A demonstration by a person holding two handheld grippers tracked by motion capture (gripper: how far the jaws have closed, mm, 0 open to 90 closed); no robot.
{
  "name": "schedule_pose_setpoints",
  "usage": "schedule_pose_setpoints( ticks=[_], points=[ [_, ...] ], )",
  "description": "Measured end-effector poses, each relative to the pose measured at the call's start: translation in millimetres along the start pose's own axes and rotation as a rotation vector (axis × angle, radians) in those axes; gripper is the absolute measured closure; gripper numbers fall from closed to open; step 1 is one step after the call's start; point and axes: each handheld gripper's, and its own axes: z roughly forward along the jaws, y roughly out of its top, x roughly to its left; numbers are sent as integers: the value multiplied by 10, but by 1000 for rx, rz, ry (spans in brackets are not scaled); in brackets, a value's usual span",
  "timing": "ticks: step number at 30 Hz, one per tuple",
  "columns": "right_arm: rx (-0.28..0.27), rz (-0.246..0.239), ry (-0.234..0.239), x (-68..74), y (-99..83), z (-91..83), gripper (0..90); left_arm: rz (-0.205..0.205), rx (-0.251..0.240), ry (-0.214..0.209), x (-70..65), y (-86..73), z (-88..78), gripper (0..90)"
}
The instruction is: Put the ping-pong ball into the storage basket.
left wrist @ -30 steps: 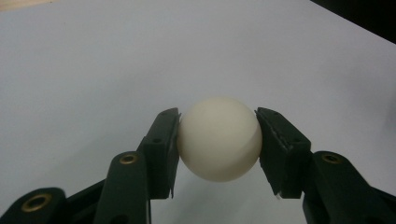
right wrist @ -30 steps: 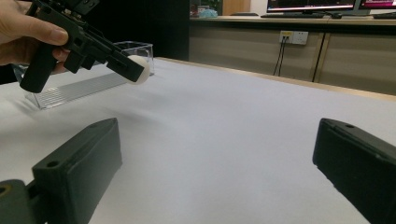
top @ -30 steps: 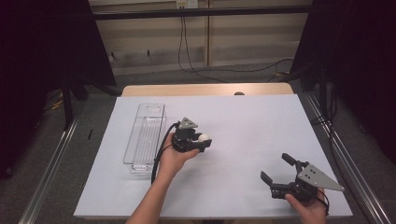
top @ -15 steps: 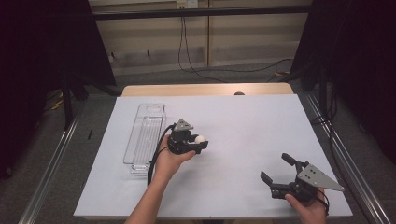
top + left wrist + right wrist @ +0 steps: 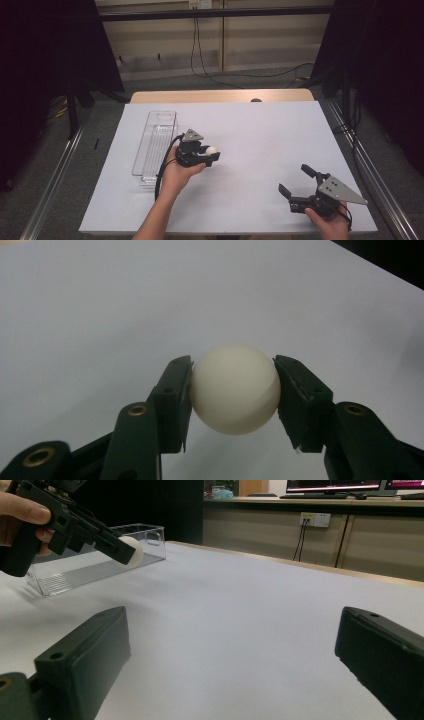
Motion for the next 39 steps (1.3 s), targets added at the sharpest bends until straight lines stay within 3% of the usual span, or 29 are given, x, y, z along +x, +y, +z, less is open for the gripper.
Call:
schedule_pose_setpoints(
  ticks=[13, 18, 24, 39],
  points=[
    [5, -10, 4, 5, 3, -2, 8, -7, 5, 12, 59, -64, -110, 512],
    [5, -9, 0, 1, 1, 1, 8, -31, 0, 11, 71, -82, -132, 512],
    [3, -8, -1, 3, 0, 5, 8, -14, 16, 14, 97, -97, -178, 512],
    [6, 1, 3, 9, -2, 8, 8, -29, 24, 21, 172, -163, -241, 512]
  ],
)
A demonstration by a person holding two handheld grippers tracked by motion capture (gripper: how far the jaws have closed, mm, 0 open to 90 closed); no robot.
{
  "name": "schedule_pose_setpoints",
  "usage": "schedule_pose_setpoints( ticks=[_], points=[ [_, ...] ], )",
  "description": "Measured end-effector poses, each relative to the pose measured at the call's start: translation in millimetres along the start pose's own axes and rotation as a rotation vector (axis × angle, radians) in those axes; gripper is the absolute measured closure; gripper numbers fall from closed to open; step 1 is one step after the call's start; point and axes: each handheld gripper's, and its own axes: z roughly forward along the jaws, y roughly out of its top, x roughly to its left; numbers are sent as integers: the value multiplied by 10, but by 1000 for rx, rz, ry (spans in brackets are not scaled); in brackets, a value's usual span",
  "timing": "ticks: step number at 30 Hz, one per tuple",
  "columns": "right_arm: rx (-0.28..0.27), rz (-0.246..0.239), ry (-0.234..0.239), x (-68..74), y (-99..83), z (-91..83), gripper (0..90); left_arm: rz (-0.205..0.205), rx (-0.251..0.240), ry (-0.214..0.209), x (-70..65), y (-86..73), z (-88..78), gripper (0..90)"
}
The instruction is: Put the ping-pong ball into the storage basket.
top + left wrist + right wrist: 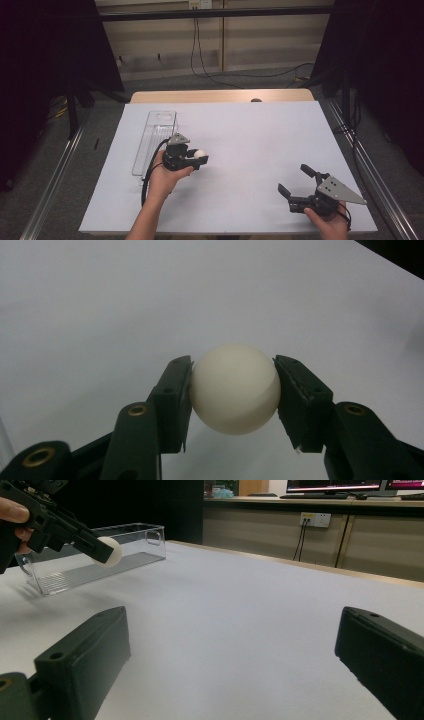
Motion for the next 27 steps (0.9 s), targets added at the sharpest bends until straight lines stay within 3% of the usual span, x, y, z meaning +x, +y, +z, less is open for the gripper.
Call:
schedule_pose_setpoints(
  ticks=[27],
  points=[
    [-3, 0, 1, -3, 0, 1, 8, -21, -22, -2, 63, 23, -101, 512]
  ],
)
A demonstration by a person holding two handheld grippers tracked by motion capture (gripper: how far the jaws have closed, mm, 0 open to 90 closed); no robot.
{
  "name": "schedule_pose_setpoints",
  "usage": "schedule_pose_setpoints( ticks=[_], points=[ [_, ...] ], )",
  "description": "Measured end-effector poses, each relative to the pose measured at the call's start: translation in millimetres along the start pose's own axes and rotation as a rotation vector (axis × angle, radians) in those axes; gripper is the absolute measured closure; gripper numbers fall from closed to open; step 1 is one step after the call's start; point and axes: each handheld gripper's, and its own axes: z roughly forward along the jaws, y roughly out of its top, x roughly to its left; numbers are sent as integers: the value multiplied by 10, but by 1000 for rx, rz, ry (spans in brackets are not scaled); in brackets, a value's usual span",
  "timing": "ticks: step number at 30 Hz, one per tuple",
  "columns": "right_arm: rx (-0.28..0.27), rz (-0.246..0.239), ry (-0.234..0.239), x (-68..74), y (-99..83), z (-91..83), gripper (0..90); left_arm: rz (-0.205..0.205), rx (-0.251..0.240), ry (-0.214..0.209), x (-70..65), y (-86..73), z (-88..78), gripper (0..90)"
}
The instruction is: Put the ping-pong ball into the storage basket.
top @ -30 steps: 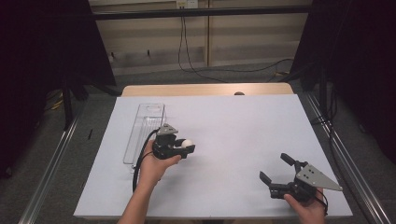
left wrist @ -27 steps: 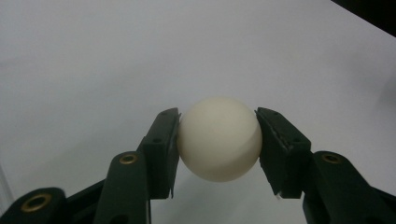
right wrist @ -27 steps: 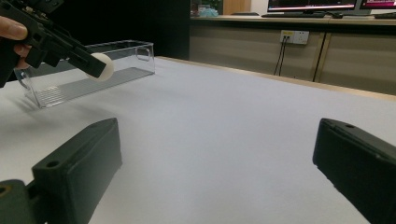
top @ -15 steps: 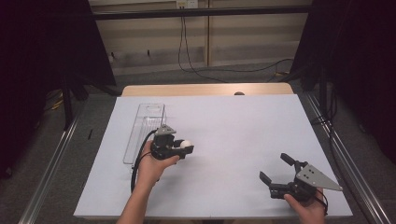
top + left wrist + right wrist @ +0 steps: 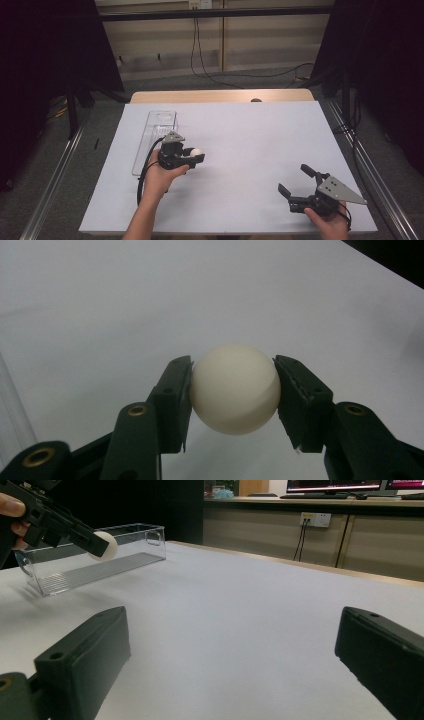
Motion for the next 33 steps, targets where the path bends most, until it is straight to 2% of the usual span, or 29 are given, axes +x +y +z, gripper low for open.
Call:
schedule_pose_setpoints(
  ticks=[3, 4, 5, 17, 18, 20, 24, 27, 33],
  points=[
    [-2, -5, 0, -2, -1, 3, 8, -4, 1, 6, 9, 2, -12, 512],
    [-1, -3, 3, -1, 0, 1, 8, 5, 9, 4, 20, 3, -21, 512],
    [1, -6, 5, -1, 0, -1, 8, -8, 0, 3, 13, 2, -17, 512],
    [-3, -7, -4, -7, 3, -3, 8, -18, -1, 11, 55, 5, -66, 512],
    [-2, -4, -5, -6, 3, -5, 8, -10, 6, 9, 66, 7, -75, 512],
    [-2, -3, -4, -9, 3, -9, 8, -28, -4, 13, 66, 6, -83, 512],
    [-1, -4, -4, -12, 3, -10, 8, -32, -12, 5, 81, 8, -107, 512],
    [-3, -3, -3, -9, 3, -8, 8, -23, 1, 14, 92, 10, -128, 512],
    [-2, -3, -3, -8, 4, -11, 8, -38, -8, 18, 104, 6, -143, 512]
  ],
)
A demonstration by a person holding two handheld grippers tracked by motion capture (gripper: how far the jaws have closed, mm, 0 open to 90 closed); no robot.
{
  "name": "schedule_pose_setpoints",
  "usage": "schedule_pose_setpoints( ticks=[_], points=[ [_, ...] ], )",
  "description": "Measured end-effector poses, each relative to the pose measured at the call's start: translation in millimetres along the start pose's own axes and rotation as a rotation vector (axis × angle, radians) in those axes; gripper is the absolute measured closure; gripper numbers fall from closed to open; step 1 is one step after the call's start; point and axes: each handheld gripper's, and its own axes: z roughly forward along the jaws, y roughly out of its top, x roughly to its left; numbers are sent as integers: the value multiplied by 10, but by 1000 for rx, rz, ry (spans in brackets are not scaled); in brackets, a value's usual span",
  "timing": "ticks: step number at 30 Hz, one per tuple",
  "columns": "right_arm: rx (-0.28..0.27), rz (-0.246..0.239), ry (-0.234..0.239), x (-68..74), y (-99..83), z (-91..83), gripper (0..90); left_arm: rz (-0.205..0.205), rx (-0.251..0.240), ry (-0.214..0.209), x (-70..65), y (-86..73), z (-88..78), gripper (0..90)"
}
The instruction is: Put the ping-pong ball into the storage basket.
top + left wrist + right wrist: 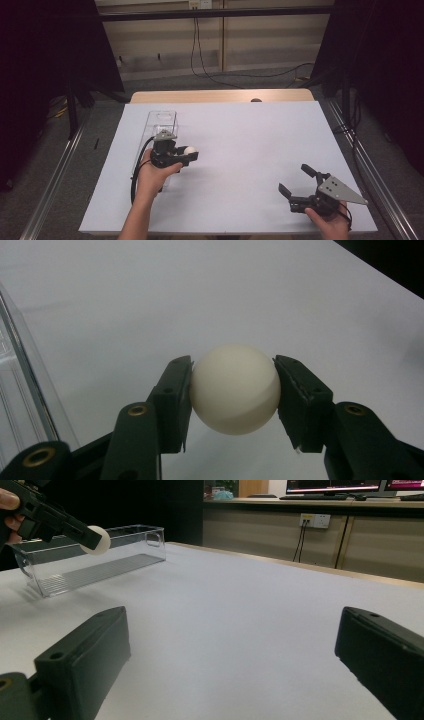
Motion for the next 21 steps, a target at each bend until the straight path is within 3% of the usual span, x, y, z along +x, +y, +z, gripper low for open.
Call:
schedule_pose_setpoints(
  ticks=[5, 11, 21],
  points=[
    [-4, -3, 4, -1, 0, 2, 8, 10, 19, -1, 31, -5, -18, 512],
    [-2, 4, 4, -2, 4, -3, 8, -8, 5, 2, 43, -9, -31, 511],
    [-1, -1, 10, -2, 3, -4, 8, -4, 0, 14, 76, -4, -81, 512]
  ],
)
